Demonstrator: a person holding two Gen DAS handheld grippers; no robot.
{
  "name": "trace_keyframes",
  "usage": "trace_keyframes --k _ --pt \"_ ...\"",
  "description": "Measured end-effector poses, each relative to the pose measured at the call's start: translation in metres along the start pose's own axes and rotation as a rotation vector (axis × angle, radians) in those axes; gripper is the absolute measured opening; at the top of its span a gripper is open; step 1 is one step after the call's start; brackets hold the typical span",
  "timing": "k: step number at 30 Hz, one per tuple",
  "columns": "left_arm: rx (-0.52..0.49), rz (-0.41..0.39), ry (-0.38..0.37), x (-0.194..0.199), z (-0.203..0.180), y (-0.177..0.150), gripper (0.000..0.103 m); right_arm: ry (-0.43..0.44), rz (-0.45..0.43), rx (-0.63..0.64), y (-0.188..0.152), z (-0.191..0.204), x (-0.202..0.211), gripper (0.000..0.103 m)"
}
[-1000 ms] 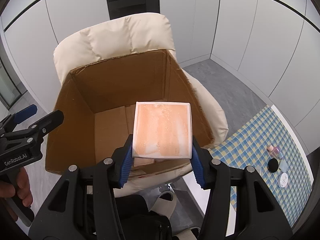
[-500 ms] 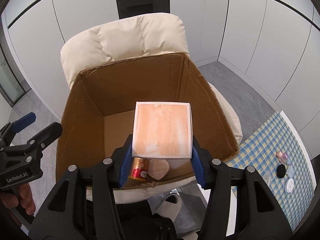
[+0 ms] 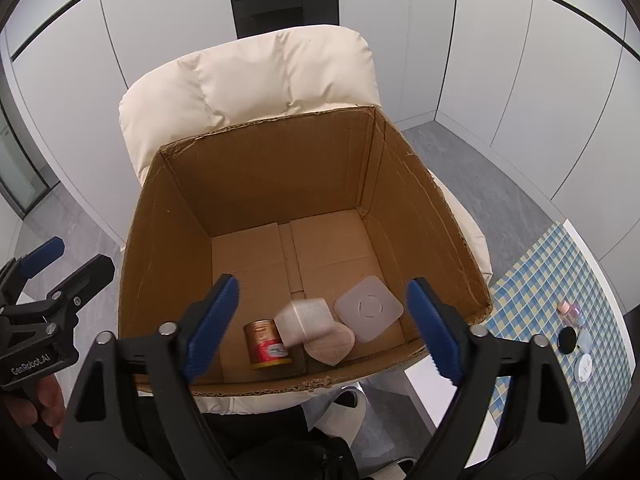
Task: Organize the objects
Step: 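Lower the peach box into the cardboard box and open right tool, then withdraw both tools from the box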
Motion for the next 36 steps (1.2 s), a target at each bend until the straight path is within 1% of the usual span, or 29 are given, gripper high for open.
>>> trace_keyframes --k 1,3,4,16,20,23,28,36 --pt "-0.001 0.000 -0.001 0.000 0.000 0.000 0.103 -0.002 0.001 -0.004 0.000 -0.001 0.000 0.090" --pt "-0.003 0.002 -0.003 -0.001 -0.001 0.000 0.103 -0.007 0.004 -0.016 0.000 -0.005 0.000 0.097" --pt "-0.003 0.002 -0.003 -0.001 -0.001 0.000 0.102 -0.008 0.004 -0.020 0.000 -0.005 -0.001 0.098" --pt "-0.006 0.012 -0.017 -0.007 -0.015 0.002 0.102 -0.011 0.028 -0.008 -0.007 -0.015 -0.004 0.098" --pt "-0.012 0.017 -0.027 -0.011 -0.023 0.004 0.102 -0.022 0.028 -0.013 -0.011 -0.024 -0.001 0.099" --pt "-0.015 0.023 -0.035 -0.013 -0.030 0.005 0.102 -0.039 0.021 -0.029 -0.013 -0.035 0.002 0.103" --pt "-0.028 0.022 -0.048 -0.013 -0.043 0.005 0.102 -0.064 0.022 -0.059 -0.016 -0.053 0.007 0.103" --pt "-0.048 0.013 -0.064 -0.012 -0.061 0.005 0.102 -0.079 0.020 -0.087 -0.021 -0.073 0.013 0.103"
Point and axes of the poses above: each gripper's, at about its wrist camera, not at the fingertips, and x roughly against the way its jaws point, z to its left, y to its top, the point moved 3 cm from there along -x, roughly the way its jaws point, and after that the axes turned 1 degree about -z, right-handed, at the moved point
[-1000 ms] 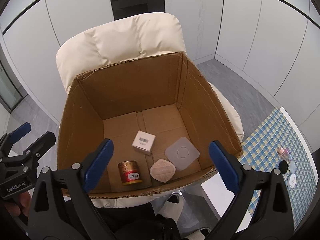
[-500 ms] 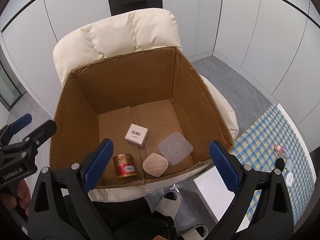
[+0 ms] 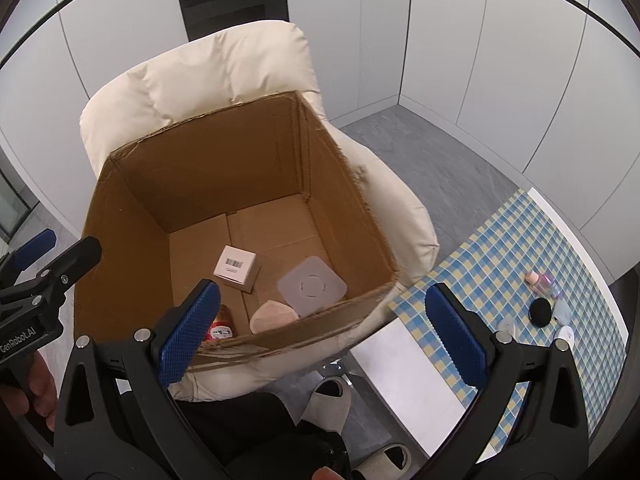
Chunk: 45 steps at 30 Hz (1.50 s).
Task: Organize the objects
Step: 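Withdraw both tools from the box, then move both tools over the checkered table toward the cosmetics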
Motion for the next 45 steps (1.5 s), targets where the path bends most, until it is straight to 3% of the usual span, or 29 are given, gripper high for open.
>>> trace_keyframes --k 45 --pt "-0.092 0.037 -0.093 -0.012 -0.080 -0.002 0.102 -0.059 -0.011 -0.109 -0.020 -0.077 0.020 0.103"
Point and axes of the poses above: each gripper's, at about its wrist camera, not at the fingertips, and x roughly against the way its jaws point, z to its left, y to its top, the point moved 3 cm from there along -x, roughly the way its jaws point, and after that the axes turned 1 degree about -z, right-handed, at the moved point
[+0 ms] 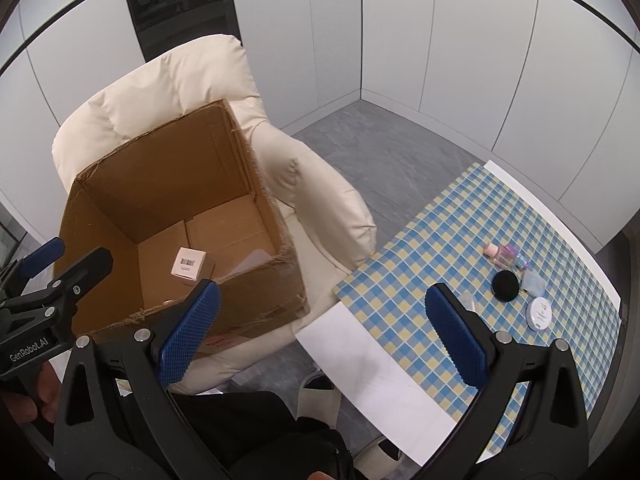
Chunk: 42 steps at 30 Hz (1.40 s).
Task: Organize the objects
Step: 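Move both tools over the checkered table toward the cosmetics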
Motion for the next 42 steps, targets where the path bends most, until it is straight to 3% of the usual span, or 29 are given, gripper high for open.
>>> trace_keyframes --k 22,42 --pt "-0.077 0.016 -0.070 -0.009 -0.050 0.000 0.102 -0.089 -0.038 -0.013 -0.011 -0.044 0.019 0.103" --pt "-0.144 0.021 -0.114 -0.011 -0.097 -0.001 0.102 -0.112 -0.001 -0.112 -0.029 -0.093 0.027 0.103"
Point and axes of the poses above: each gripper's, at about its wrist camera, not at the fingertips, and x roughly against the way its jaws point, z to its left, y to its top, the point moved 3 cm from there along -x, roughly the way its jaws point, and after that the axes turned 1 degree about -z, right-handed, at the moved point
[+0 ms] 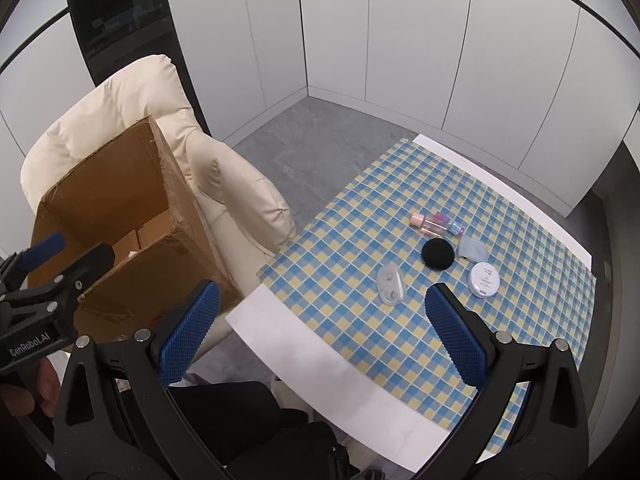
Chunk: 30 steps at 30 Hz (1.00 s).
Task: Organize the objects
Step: 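Move both tools over the checkered table toward the cosmetics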
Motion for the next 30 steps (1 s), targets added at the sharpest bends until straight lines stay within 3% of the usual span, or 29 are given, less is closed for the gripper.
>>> trace_keyframes --k 9,20,30 --pt "-0.034 0.004 -0.022 -0.004 -0.021 0.003 0.102 -0.001 0.029 -0.046 -0.008 -0.023 0.001 0.103" --pt "-0.077 0.002 -0.014 -0.007 -0.044 0.001 0.102 -0.073 -0.002 -0.039 -0.012 -0.044 0.012 0.103" --pt "-0.123 -0.014 -0.017 -0.008 -0.062 0.000 0.102 -0.077 -0.014 -0.046 -0.016 -0.056 0.017 0.103"
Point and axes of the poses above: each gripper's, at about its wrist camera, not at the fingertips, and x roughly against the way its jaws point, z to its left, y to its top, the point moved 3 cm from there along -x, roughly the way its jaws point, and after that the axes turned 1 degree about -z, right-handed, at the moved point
